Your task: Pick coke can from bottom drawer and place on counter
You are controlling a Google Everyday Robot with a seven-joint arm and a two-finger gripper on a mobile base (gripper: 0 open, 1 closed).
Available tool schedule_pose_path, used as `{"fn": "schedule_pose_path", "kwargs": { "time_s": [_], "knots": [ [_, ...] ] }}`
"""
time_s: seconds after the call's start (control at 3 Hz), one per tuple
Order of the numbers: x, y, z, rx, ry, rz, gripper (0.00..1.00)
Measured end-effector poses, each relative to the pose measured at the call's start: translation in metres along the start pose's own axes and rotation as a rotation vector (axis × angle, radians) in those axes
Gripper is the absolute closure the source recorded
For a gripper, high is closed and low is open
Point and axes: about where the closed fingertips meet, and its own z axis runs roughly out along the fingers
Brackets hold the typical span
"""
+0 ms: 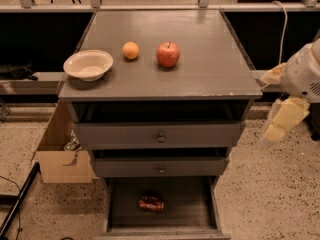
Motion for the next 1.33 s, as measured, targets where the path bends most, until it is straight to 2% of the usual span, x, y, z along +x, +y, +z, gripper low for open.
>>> {"fn": "schedule_pose_path", "kwargs": {
  "time_s": [0.67,1.33],
  "knots": [
    [0.016,-0.009,0.096,-0.097,-0.043,-0.003,0.0],
    [0.018,-0.003,0.101,-0.116,-0.046,0.01,0.0]
  ]
}}
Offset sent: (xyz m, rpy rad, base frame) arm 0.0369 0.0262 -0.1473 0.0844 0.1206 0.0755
